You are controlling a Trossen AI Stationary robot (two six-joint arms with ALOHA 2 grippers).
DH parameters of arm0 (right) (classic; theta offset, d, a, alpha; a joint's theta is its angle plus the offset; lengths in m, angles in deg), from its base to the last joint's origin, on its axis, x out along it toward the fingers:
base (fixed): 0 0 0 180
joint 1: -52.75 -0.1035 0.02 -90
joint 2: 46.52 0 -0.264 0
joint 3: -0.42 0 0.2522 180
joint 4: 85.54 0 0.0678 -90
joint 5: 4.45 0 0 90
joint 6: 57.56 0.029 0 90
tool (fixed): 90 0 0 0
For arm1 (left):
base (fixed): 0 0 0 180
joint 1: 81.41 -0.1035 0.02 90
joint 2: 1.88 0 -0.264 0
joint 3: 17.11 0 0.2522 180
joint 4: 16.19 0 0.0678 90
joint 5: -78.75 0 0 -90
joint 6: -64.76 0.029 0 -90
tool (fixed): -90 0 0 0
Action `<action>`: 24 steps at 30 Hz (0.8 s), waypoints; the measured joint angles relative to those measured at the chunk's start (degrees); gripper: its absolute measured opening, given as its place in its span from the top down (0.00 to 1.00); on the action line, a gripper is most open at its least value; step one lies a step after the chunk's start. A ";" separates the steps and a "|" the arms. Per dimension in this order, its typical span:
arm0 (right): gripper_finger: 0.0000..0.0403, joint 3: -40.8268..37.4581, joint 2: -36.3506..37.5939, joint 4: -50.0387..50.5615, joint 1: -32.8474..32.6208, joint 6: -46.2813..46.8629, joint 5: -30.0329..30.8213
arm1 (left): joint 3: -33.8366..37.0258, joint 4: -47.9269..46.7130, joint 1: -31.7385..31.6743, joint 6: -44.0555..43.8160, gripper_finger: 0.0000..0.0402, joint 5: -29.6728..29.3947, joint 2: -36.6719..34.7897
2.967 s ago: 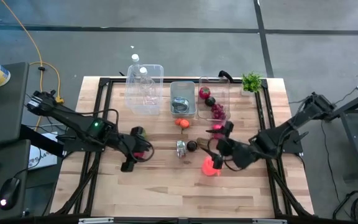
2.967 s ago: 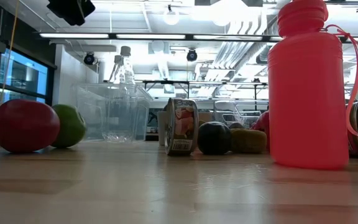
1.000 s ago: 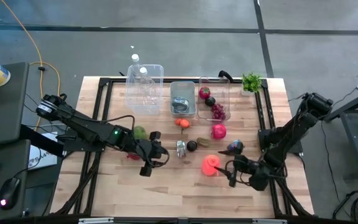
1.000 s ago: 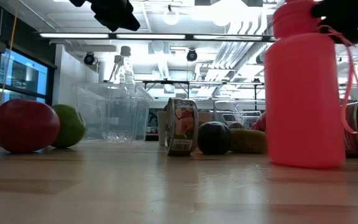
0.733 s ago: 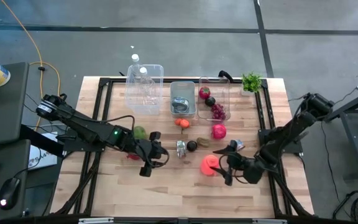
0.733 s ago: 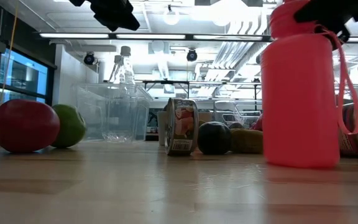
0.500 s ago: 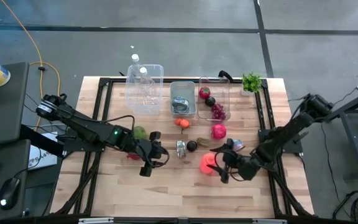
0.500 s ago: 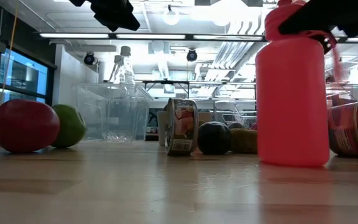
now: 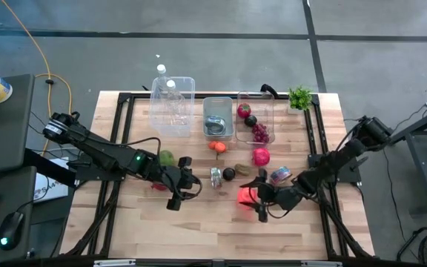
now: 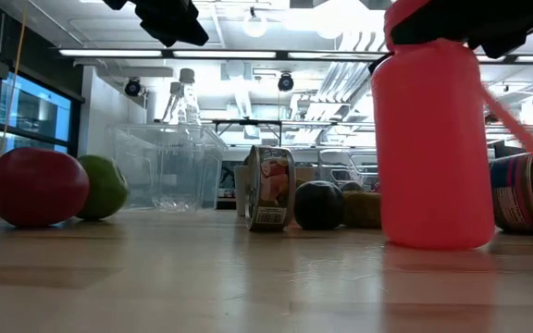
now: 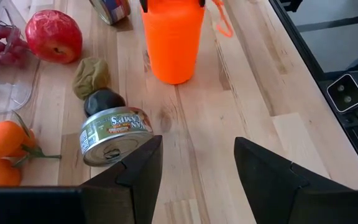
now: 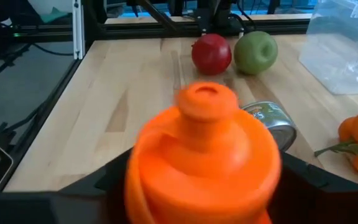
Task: Pick & Place Food Item
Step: Put the orange bottle into the white bin
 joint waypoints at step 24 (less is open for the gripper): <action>0.52 -0.16 -1.55 -8.81 9.38 -6.16 -21.91 | -0.01 44.89 -0.48 10.52 0.53 -0.02 18.05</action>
